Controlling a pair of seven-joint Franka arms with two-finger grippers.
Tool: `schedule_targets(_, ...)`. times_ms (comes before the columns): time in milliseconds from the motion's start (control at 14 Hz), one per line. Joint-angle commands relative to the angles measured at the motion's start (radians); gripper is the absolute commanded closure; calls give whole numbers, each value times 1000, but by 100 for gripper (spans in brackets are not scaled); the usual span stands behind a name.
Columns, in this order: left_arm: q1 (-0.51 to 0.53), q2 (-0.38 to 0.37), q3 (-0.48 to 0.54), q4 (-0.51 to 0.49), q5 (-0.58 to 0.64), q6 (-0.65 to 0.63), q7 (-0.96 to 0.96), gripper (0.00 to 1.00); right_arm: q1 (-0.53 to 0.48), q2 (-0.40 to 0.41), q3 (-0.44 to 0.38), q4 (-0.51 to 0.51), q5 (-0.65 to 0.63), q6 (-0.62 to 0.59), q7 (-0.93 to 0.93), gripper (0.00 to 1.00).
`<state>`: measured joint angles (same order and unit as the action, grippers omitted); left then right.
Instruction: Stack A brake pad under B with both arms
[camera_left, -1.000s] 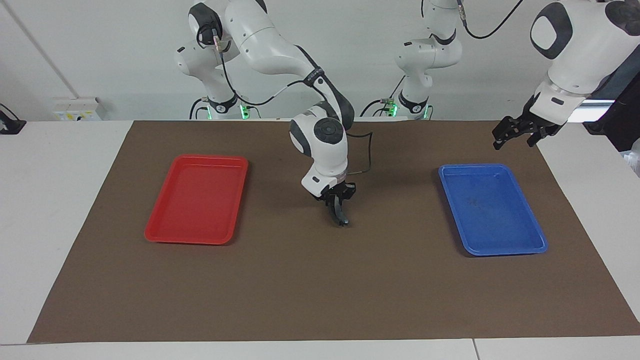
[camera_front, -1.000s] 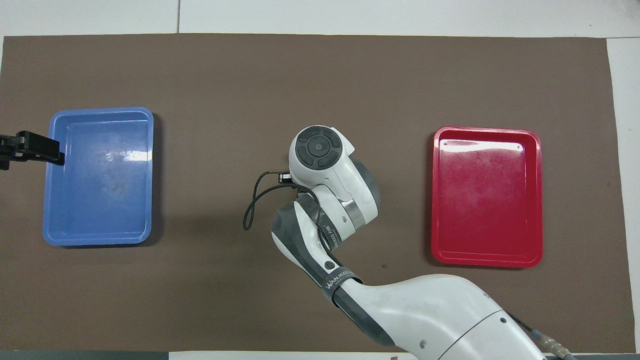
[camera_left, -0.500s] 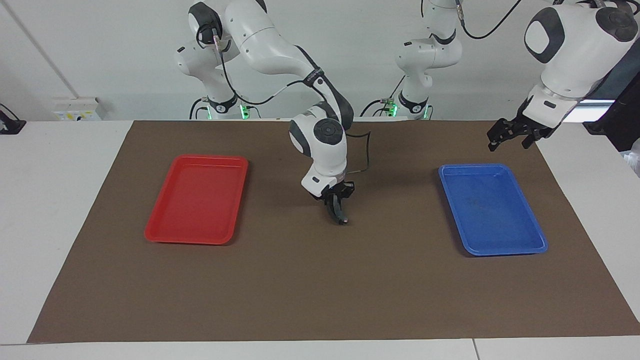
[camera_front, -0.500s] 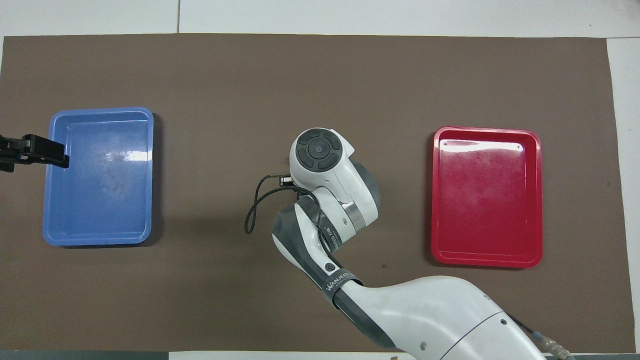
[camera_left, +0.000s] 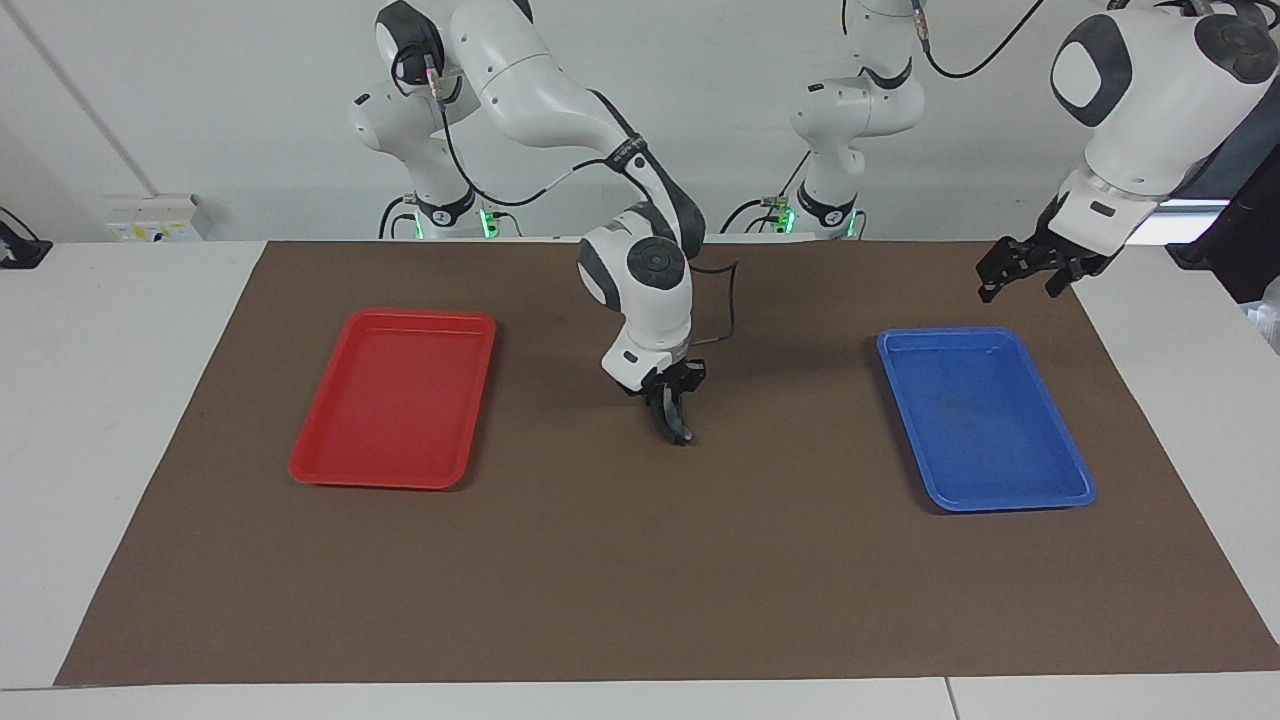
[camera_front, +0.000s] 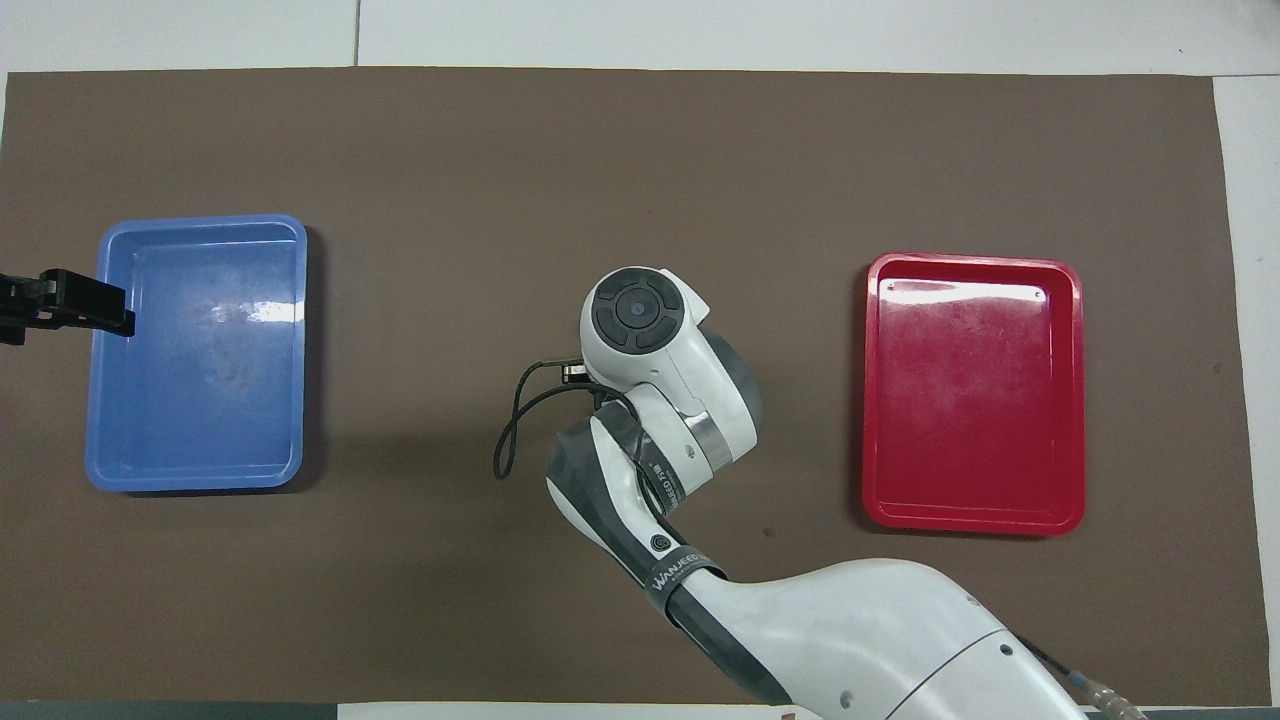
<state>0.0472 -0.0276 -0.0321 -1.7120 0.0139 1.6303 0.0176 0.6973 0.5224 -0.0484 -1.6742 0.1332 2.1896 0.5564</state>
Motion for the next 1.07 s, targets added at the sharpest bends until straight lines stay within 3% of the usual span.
schedule_targets(0, 10, -29, -2, -34, -9, 20, 10, 1, 1, -45, -4, -16, -6, -8, -18, 0)
schedule_targets(286, 11, -28, -2, -34, -9, 19, 8, 1, -149, -198, -10, -18, -26, -109, -47, 0)
schedule_targets(714, 11, -28, -2, -34, -9, 19, 10, 1, -491, -439, -10, -19, -50, -538, -284, 0)
schedule_targets(1000, 10, -29, -2, -34, -9, 20, 8, 1, -605, -602, -10, -21, -151, -713, -450, 0)
